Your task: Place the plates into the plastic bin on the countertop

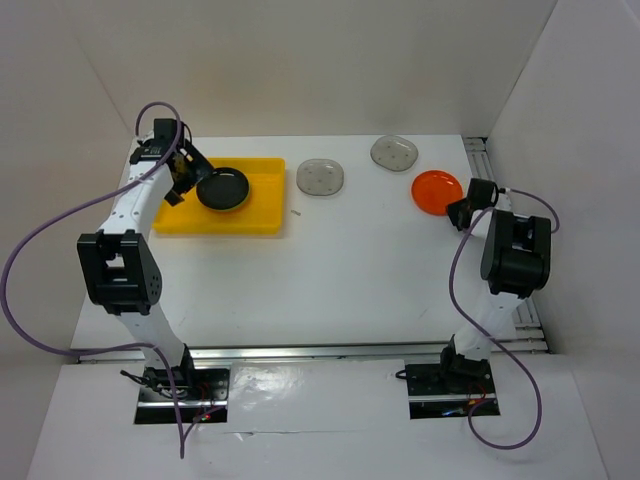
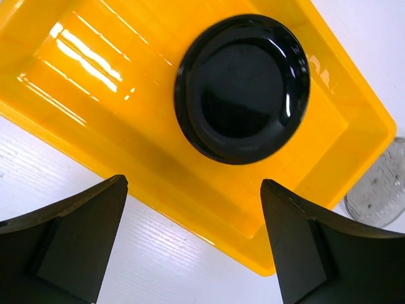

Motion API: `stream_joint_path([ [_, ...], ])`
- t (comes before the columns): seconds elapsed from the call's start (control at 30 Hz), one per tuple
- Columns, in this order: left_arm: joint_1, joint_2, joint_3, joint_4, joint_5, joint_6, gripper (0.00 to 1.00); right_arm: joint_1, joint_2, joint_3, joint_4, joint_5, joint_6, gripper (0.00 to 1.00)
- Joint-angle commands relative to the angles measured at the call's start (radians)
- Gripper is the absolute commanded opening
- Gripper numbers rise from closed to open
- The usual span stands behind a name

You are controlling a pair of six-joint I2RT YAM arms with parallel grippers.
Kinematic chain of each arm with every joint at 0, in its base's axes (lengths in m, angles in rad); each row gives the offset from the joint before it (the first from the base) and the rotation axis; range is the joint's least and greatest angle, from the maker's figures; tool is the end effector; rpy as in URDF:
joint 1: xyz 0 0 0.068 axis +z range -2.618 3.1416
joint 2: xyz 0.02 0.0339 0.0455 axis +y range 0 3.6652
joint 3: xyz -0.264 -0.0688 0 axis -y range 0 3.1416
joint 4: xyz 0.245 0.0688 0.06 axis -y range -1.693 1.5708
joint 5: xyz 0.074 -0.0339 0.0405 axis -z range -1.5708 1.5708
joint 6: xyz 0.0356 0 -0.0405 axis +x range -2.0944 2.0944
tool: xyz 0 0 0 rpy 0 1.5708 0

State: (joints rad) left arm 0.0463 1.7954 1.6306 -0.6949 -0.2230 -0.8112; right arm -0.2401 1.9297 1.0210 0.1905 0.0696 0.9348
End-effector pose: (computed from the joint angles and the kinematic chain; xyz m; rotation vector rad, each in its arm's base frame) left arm 0.4005 0.0264 0.3075 -1.0893 2.1429 -0.0834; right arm 0.3813 -0.0959 0.1323 1.3065 1.8964 0.2806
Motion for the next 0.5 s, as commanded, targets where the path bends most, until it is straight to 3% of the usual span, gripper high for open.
stream_joint_path([
  [0.0, -0.04, -0.068, 0.031, 0.035, 0.035, 0.029, 1.0, -0.002, -0.076, -0.08, -0.206, 0.015, -0.056, 0.0],
  [0.13, -0.134, -0.094, 0.031, 0.127, 0.229, 0.121, 1.0, 0.016, -0.248, -0.114, -0.186, -0.047, -0.129, 0.0],
  [0.3, -0.269, -0.015, 0.061, 0.176, 0.457, 0.193, 1.0, 0.113, -0.454, -0.176, -0.182, -0.201, -0.249, 0.0],
  [0.47, -0.377, 0.041, 0.071, 0.206, 0.544, 0.239, 1.0, 0.159, -0.541, -0.208, -0.132, -0.41, -0.304, 0.0],
])
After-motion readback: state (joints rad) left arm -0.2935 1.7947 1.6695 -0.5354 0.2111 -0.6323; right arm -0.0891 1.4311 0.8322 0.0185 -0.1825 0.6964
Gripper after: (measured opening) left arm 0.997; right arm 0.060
